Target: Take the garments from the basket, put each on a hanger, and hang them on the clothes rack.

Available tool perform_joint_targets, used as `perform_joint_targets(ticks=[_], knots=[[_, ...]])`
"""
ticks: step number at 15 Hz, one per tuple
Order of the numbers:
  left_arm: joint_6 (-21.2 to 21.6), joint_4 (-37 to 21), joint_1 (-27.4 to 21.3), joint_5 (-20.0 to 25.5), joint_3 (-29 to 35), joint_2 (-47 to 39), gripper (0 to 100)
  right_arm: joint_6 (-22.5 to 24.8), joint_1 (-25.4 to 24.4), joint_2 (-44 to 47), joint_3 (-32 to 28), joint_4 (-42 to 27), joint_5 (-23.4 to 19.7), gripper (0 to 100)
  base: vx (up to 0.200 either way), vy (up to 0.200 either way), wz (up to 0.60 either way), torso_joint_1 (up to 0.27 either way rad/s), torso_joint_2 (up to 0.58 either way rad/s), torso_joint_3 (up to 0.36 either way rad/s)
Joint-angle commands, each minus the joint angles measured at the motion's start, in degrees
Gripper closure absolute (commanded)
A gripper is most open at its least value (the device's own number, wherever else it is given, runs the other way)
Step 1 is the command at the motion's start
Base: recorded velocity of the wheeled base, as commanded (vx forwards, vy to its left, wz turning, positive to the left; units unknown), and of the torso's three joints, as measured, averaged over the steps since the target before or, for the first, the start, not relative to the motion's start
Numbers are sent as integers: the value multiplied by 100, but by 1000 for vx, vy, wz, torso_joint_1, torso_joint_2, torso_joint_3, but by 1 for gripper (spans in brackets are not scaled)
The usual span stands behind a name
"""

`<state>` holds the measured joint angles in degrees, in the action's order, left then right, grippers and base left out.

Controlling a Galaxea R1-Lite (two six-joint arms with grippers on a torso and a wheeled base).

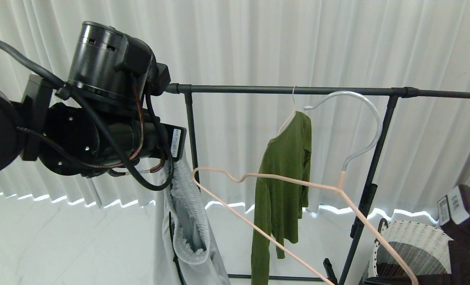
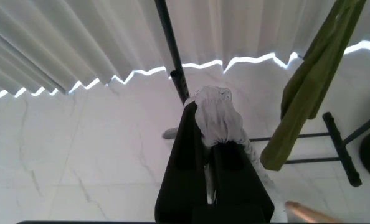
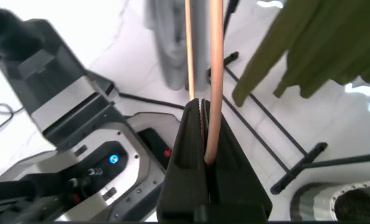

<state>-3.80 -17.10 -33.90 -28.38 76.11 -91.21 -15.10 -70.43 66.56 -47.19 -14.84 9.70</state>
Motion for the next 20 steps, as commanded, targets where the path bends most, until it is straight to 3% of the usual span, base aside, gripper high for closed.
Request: perform_joint_targets(ticks=[1, 5, 9, 13, 20], knots=[[-42, 5, -2, -54, 115, -160, 100, -1, -77, 261, -36, 60, -4, 100, 0, 0, 0, 0, 0, 0], [-77, 5, -64, -98, 124, -169, 100, -168, -68, 551, -27, 438, -4, 100, 0, 0, 0, 0, 0, 0], [-270, 5, -161, -106, 177, -169, 100, -871, 2, 1219, -27, 1361, 40, 100, 0, 0, 0, 0, 0, 0], [-578, 5, -328, -414, 194, -222, 100, -915, 38, 1606, -36, 1791, 58, 100, 0, 0, 0, 0, 0, 0], [-586, 32, -196, -941, 449, -424, 100, -1012, 459, 1790, -80, 1818, 234, 100, 0, 0, 0, 0, 0, 0]])
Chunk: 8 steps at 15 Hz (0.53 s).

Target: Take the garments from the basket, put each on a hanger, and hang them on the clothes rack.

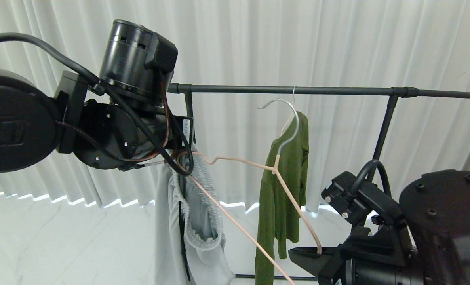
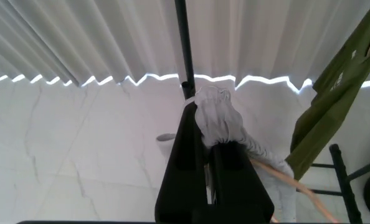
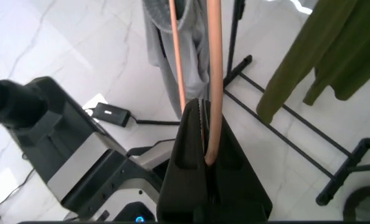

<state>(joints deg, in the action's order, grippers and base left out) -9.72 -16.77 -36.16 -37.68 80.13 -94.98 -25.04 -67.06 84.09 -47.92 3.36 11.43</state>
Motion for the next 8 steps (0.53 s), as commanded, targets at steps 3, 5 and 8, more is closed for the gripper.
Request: perform_joint_targets(ticks=[3, 5, 8], knots=[[14, -10, -32, -11, 20, -47, 100, -71, 290, 72, -33, 59, 140, 100, 0, 0, 0, 0, 0, 0], [-4, -1, -243, -2, 29, -47, 100, -133, 272, 169, -147, 85, 149, 100, 0, 0, 0, 0, 0, 0], [-285, -10, -515, -2, 55, -38, 100, -133, 255, 459, -393, 156, 157, 100, 0, 0, 0, 0, 0, 0]])
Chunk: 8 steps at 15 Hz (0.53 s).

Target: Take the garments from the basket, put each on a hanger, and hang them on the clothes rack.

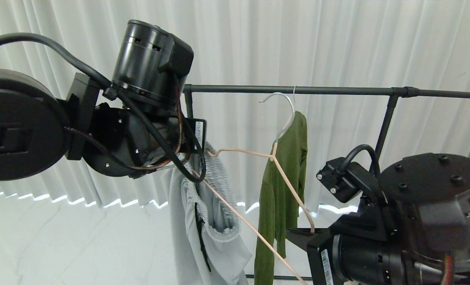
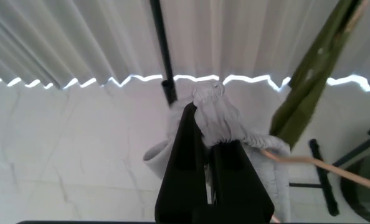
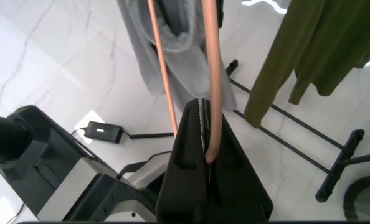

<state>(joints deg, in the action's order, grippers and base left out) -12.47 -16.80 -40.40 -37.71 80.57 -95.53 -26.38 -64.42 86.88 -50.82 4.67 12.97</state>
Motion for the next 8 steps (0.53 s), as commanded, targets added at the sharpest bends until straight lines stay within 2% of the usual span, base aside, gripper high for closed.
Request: perform_joint_targets(ticks=[1, 4, 8], knots=[[-115, -8, -179, -9, 3, 34, 100, 1, -10, 321, -138, 140, 4, 100, 0, 0, 0, 0, 0, 0], [-203, -8, -399, 0, 12, 87, 100, -7, 34, 690, -156, 447, 4, 100, 0, 0, 0, 0, 0, 0], [-265, -8, -952, 53, 64, 306, 100, -16, 34, 1050, -349, 720, 4, 100, 0, 0, 0, 0, 0, 0]])
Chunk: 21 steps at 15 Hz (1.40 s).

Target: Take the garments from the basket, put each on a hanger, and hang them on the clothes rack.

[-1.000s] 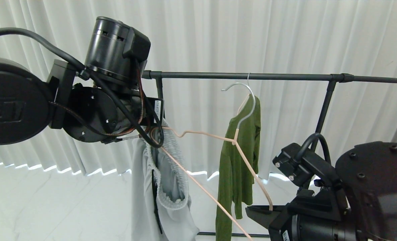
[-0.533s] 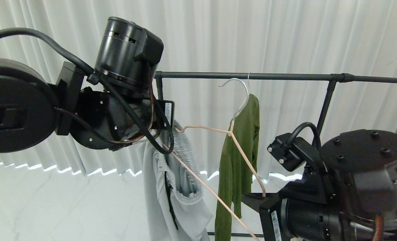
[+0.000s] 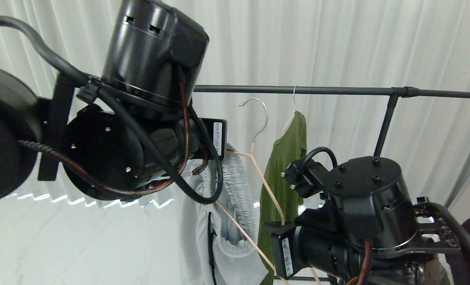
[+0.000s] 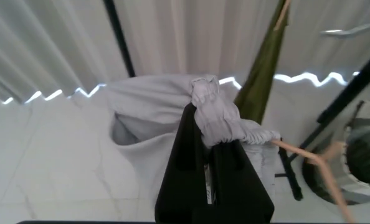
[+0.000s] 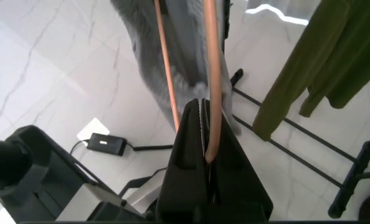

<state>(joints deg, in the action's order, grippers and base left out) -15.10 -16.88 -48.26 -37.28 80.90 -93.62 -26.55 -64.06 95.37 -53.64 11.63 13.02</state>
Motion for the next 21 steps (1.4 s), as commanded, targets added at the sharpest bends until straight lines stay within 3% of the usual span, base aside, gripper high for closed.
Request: perform_joint_targets(ticks=[1, 3, 6, 13, 21], knots=[[-10, 1, -236, 19, 58, 134, 100, 1, -1, 219, -68, 41, -1, 100, 0, 0, 0, 0, 0, 0], [-133, 1, -403, 89, 190, 134, 100, 10, -10, 237, -50, 191, 52, 100, 0, 0, 0, 0, 0, 0], [-151, -8, -412, 116, 181, 204, 100, 54, -54, -27, 143, 463, 588, 100, 0, 0, 0, 0, 0, 0], [-54, 1, -509, 160, 190, 213, 100, 897, -98, -317, 1382, 2669, 605, 100, 0, 0, 0, 0, 0, 0], [-54, 1, -588, 116, 102, 222, 100, 1214, -98, -361, 1409, 3522, 605, 100, 0, 0, 0, 0, 0, 0]])
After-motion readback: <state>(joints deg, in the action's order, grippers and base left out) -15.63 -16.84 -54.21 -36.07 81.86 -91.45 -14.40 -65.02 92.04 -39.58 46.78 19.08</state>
